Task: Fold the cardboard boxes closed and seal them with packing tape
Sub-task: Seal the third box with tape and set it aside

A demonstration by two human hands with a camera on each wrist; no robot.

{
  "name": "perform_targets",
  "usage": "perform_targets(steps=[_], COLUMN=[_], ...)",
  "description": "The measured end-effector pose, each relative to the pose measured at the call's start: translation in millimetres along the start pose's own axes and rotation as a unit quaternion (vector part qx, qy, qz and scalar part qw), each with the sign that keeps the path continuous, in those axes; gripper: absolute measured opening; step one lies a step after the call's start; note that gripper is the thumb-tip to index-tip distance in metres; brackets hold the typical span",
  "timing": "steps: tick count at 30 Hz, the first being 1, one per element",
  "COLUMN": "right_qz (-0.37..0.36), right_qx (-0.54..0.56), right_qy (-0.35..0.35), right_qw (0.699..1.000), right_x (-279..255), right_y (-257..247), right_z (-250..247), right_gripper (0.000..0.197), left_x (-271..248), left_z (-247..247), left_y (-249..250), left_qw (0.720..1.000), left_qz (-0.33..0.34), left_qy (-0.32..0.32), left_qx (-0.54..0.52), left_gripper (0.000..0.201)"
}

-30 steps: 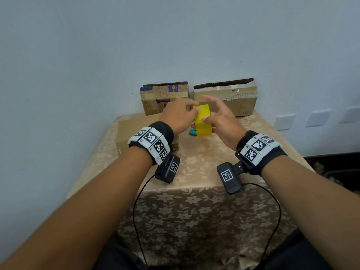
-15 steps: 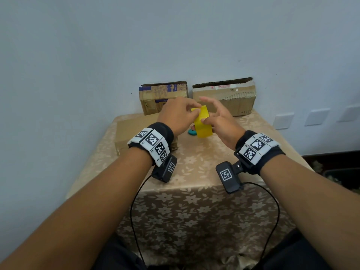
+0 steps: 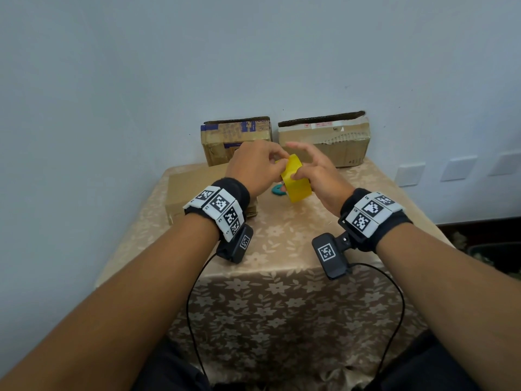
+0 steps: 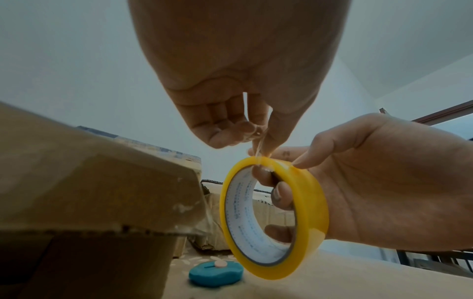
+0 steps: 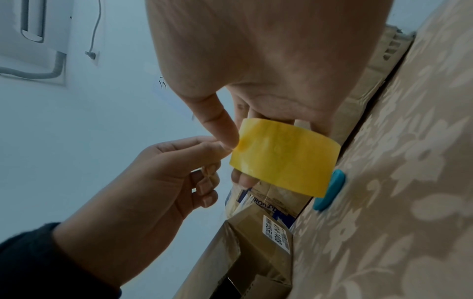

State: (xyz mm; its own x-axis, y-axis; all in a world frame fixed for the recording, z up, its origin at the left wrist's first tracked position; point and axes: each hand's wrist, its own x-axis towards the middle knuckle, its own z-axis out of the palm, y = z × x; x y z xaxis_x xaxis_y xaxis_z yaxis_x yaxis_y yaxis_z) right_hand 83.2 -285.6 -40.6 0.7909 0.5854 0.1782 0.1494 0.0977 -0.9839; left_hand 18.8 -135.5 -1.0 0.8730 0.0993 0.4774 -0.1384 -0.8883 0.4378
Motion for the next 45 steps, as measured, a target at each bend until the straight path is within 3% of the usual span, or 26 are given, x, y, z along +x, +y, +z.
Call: perform_targets(steps=[8, 16, 26, 35, 40, 45], right_qz=[-0.001, -0.004, 0.026, 0.033, 0.038, 0.045], right_qx=[0.016, -0.032, -0.073, -0.077, -0.069, -0.060], right_qy=[-0.002, -0.004, -0.018, 0.000, -0.001, -0.001], right_qw=[1.000, 0.999, 0.997, 0.996, 0.997, 0.997], right_x=[-5.4, -6.9, -6.8, -4.7, -6.9, -7.0], right_y=[-5.8, -7.6, -7.6, -7.2, -8.7, -9.9], right_z=[2.1, 4.2, 7.9, 8.2, 8.1, 9.1], right_gripper=[0.065, 0.064, 0.061, 0.057, 0.057, 0.063], left_x=[2.6, 3.3, 6.9, 2.8, 2.4, 0.9], left_z=[-1.0, 0.4, 3.8, 9.5, 7.5, 5.5], left_y=[-3.9, -5.1, -3.2, -10.4, -11.5, -5.7], left_qw=[0.997, 0.976, 0.948, 0.947, 0.962, 0.951], left_qz=[0.014, 0.063, 0.067, 0.092, 0.061, 0.075], left_qy=[-0.002, -0.020, -0.061, -0.068, -0.071, -0.076], left_qx=[0.081, 0.206, 0.304, 0.301, 0.258, 0.291], left_gripper=[0.017, 0.018, 0.015, 0.019, 0.024, 0.026])
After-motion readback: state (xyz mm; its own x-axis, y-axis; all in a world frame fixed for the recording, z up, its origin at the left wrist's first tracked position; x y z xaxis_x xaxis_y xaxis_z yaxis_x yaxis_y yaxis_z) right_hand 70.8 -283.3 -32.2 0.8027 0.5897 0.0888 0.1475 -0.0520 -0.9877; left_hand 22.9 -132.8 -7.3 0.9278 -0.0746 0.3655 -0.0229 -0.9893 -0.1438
